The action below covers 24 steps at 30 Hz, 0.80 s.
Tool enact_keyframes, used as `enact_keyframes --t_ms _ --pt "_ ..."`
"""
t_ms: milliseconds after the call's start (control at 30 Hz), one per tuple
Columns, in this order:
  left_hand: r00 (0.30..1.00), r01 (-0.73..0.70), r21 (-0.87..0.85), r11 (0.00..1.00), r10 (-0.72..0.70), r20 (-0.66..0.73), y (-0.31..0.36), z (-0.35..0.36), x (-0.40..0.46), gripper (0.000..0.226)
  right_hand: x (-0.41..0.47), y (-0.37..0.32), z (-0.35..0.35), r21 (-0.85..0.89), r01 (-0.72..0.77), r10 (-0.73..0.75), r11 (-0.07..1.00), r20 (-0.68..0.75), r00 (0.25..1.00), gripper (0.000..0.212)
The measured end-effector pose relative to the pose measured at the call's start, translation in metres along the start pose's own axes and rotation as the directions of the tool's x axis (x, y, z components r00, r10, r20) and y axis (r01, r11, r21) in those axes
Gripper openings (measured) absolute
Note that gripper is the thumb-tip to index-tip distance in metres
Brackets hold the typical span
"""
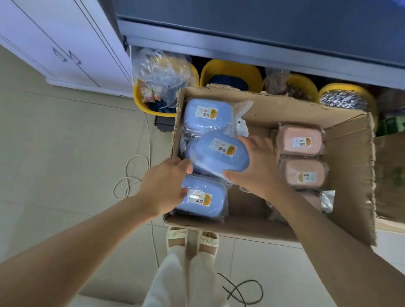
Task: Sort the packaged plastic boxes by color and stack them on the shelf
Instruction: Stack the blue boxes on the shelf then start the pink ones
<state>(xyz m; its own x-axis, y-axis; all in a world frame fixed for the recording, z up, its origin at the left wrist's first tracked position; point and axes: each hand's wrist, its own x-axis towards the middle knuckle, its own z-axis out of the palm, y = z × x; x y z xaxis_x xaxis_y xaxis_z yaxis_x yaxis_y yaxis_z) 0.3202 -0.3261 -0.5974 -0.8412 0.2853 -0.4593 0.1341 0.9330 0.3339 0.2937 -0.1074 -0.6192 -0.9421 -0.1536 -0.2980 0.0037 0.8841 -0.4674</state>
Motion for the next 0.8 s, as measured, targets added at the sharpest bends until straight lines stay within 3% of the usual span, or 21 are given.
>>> enact_keyframes --t_ms 100,267,433,600,800 --pt "0.996 -0.072 0.032 0.997 0.07 0.05 0.007 0.014 0.001 0.047 -0.018 0.021 -0.025 0.082 -0.074 0.078 0.994 -0.054 0.995 0.08" --pt "0.973 -0.179 0.275 0.945 0.129 0.191 0.016 0.059 0.013 0.086 -0.036 0.055 -0.036 0.111 -0.195 0.204 0.974 -0.067 0.977 0.087" --pt "0.974 -0.197 0.361 0.912 0.138 0.182 0.023 0.071 0.02 0.086 -0.046 0.065 -0.038 0.171 -0.157 0.178 0.973 -0.117 0.977 0.081" --pt "0.985 -0.158 0.26 0.953 0.133 0.111 0.034 0.026 0.013 0.081 -0.054 0.044 -0.07 0.237 -0.074 0.131 0.969 -0.234 0.963 0.086" --pt "0.989 -0.093 0.052 0.994 0.099 -0.114 0.058 -0.082 -0.018 0.097 -0.07 -0.009 -0.158 0.203 0.055 0.033 0.978 -0.406 0.913 0.085"
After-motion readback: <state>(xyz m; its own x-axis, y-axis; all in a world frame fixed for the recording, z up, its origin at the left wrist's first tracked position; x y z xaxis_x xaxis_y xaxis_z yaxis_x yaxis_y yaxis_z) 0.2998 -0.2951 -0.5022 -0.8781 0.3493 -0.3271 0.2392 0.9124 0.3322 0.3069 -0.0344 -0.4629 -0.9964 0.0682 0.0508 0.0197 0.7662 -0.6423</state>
